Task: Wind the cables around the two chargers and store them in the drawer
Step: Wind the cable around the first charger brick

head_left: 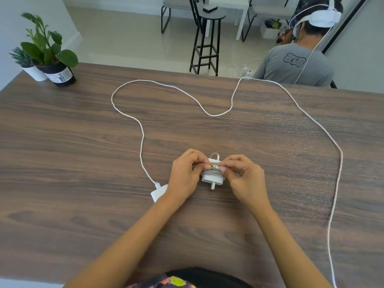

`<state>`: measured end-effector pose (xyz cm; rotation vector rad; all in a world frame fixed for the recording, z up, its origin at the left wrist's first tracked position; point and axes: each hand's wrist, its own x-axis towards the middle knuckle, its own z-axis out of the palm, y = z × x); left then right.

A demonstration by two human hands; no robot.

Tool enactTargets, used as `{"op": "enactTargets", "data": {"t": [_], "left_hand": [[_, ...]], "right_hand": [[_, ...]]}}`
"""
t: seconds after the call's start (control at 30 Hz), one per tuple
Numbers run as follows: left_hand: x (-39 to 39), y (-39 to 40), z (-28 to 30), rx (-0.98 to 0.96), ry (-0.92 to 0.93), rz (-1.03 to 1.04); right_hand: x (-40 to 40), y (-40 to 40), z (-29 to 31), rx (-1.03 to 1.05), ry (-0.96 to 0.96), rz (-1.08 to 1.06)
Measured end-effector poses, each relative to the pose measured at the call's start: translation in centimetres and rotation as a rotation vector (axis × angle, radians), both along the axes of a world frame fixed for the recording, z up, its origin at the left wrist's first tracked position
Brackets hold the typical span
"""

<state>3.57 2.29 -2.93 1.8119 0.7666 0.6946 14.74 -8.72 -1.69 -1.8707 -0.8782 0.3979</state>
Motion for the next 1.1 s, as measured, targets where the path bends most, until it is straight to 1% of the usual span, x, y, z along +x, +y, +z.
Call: {"op": "enactTargets", "data": {"t": [0.07,0.2,0.37,0.5,0.67,0.9,1.03,1.1], "left_hand": [[0.1,0.1,0.0,0.036,0.004,-0.001],[0.3,0.2,0.0,0.055,0.019,-0.009],[0.5,0.1,-0.2,0.112,0.037,-0.006],[0.7,0.0,-0.2,0.157,0.049,0.007],[0.6,-0.2,-0.5,0.143,0.065,0.054],[0.4,-0.9,-0.4,0.037,0.064,0.148],[0.0,-1.6,-0.5,-0.165,0.041,0.261],[0.1,-2.0,-0.4,-0.244,0.0,0.292]], "right_hand": [[0.5,0.2,0.3,-0.024,0.082,0.023],[1.0,0.1,0.3,-0.028,0.164,0.004],[0.2,0.2,0.4,-0.015,0.074,-0.042],[0.0,0.4,0.8,-0.037,-0.003,-0.007],[0.2,0.6,0.7,-0.069,-0.037,0.058],[0.0,0.3,0.4,-0.11,-0.073,0.09],[-0.4,0.7,0.4,-0.083,-0.052,0.055],[-0.3,0.7,0.4,-0.07,-0.025,0.044]]}}
